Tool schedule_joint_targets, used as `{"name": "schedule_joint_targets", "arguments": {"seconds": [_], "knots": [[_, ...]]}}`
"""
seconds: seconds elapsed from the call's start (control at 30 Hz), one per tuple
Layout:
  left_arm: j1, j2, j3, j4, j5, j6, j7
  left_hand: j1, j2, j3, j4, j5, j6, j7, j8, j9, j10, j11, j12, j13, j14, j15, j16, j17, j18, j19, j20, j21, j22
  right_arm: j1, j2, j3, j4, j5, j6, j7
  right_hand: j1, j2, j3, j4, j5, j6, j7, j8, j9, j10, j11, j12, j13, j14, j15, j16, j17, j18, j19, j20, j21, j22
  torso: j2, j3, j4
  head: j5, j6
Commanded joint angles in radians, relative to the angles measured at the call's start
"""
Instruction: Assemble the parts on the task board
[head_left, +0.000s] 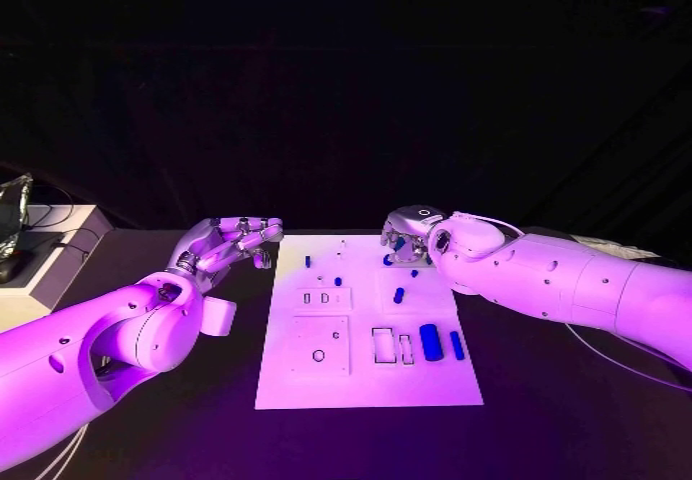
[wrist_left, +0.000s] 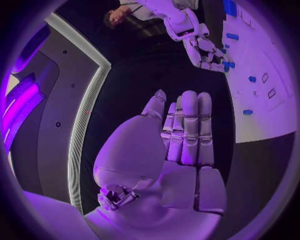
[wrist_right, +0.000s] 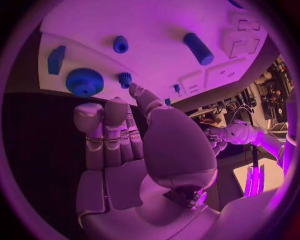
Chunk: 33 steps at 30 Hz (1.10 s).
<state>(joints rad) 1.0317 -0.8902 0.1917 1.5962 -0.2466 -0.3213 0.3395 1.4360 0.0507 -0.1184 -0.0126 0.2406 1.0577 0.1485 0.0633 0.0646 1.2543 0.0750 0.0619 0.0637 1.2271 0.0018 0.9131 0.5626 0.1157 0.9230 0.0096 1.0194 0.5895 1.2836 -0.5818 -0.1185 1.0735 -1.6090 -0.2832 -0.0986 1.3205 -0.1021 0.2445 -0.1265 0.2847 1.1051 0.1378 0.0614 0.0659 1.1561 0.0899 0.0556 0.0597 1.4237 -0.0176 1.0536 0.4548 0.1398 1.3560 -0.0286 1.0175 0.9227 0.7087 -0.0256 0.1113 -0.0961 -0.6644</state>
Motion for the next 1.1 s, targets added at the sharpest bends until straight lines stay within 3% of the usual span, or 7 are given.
{"name": "schedule_joint_targets", "arguments": {"seconds": [0.03, 0.37, 0.4, 0.67, 0.93, 1.1], "knots": [[0.0, 0.003, 0.001, 0.001, -0.007, 0.015, 0.001, -0.008, 0.0, -0.001, -0.005, 0.005, -0.007, -0.001, 0.001, 0.0, -0.005, 0.0, 0.003, 0.0, -0.006, 0.0, 0.003, -0.001, 0.016, -0.005, 0.001, 0.006, 0.001, 0.0, -0.002, 0.0, 0.003, -0.037, 0.061, -0.02, 0.006, -0.005, -0.002, 0.004, -0.006, 0.003, -0.002, 0.001, 0.001, -0.006, 0.0, 0.003, 0.001, -0.007, 0.0, 0.006, -0.002, 0.02, 0.01, -0.002, -0.005, 0.013, 0.005, -0.0016, 0.0077, -0.004, -0.004], [0.001, 0.006, 0.002, -0.022, -0.007, 0.014, 0.001, -0.01, 0.0, -0.002, -0.006, 0.004, -0.008, 0.0, 0.001, 0.0, -0.007, 0.001, 0.003, 0.0, -0.009, 0.001, 0.02, -0.012, 0.018, -0.007, 0.002, 0.015, 0.002, 0.0, -0.002, -0.001, 0.005, -0.036, 0.088, -0.015, 0.008, -0.007, -0.003, 0.007, -0.001, 0.001, -0.003, 0.001, 0.001, -0.004, 0.0, 0.002, 0.001, -0.01, 0.0, 0.015, -0.017, 0.019, 0.023, -0.002, -0.036, 0.073, 0.013, -0.0017, 0.0125, -0.009, -0.004], [0.001, 0.007, 0.002, -0.025, -0.007, 0.014, 0.001, -0.01, 0.0, -0.002, -0.006, 0.004, -0.008, 0.0, 0.001, 0.0, -0.007, 0.001, 0.003, 0.0, -0.009, 0.001, 0.02, -0.012, 0.018, -0.007, 0.002, 0.015, 0.002, -0.001, -0.002, -0.001, 0.005, -0.035, 0.088, -0.015, 0.008, -0.006, 0.002, 0.006, 0.001, 0.003, -0.003, 0.001, 0.001, -0.005, 0.0, 0.003, 0.001, -0.011, 0.0, 0.018, -0.022, 0.019, 0.032, -0.002, -0.065, 0.108, 0.014, -0.0018, 0.0128, -0.01, -0.004], [0.001, 0.01, 0.002, -0.033, -0.007, 0.015, 0.001, -0.01, 0.001, -0.001, -0.005, 0.005, -0.008, 0.0, 0.001, 0.0, -0.009, 0.002, 0.003, 0.0, -0.009, 0.001, 0.024, -0.014, 0.018, -0.007, 0.002, 0.017, 0.003, -0.002, 0.003, -0.001, -0.003, -0.034, 0.091, -0.014, 0.004, 0.005, 0.033, 0.004, 0.008, 0.013, -0.002, 0.001, 0.001, 0.001, -0.001, 0.002, 0.001, -0.012, 0.0, 0.022, -0.024, 0.019, 0.041, -0.002, -0.09, 0.147, 0.02, -0.0036, 0.0146, -0.015, -0.001], [0.001, 0.009, 0.002, -0.033, -0.007, 0.015, -0.001, -0.011, 0.003, -0.001, -0.003, 0.004, -0.009, 0.0, 0.001, 0.0, -0.012, 0.003, 0.003, 0.0, -0.01, 0.001, 0.028, -0.017, 0.019, -0.008, 0.003, 0.019, 0.003, -0.002, 0.005, -0.001, -0.004, -0.029, 0.086, -0.009, 0.001, 0.037, 0.113, 0.016, -0.012, 0.038, -0.005, 0.001, 0.002, 0.036, -0.011, 0.001, 0.001, -0.012, -0.007, 0.024, -0.024, 0.009, 0.053, -0.009, -0.075, 0.207, 0.025, -0.0037, 0.0162, -0.018, 0.001], [0.001, 0.007, 0.002, -0.033, -0.007, 0.015, -0.003, -0.011, 0.004, -0.001, -0.002, 0.004, -0.009, 0.001, 0.001, 0.0, -0.013, 0.003, 0.003, 0.0, -0.01, 0.002, 0.03, -0.018, 0.019, -0.008, 0.003, 0.02, 0.003, -0.002, 0.004, -0.001, -0.001, -0.026, 0.052, -0.009, 0.022, 0.072, 0.132, 0.012, -0.046, 0.084, -0.017, 0.009, 0.013, 0.095, -0.03, 0.004, 0.004, -0.011, -0.019, 0.024, -0.023, -0.01, 0.07, -0.015, -0.009, 0.267, 0.026, -0.0043, 0.018, -0.018, 0.003]]}}
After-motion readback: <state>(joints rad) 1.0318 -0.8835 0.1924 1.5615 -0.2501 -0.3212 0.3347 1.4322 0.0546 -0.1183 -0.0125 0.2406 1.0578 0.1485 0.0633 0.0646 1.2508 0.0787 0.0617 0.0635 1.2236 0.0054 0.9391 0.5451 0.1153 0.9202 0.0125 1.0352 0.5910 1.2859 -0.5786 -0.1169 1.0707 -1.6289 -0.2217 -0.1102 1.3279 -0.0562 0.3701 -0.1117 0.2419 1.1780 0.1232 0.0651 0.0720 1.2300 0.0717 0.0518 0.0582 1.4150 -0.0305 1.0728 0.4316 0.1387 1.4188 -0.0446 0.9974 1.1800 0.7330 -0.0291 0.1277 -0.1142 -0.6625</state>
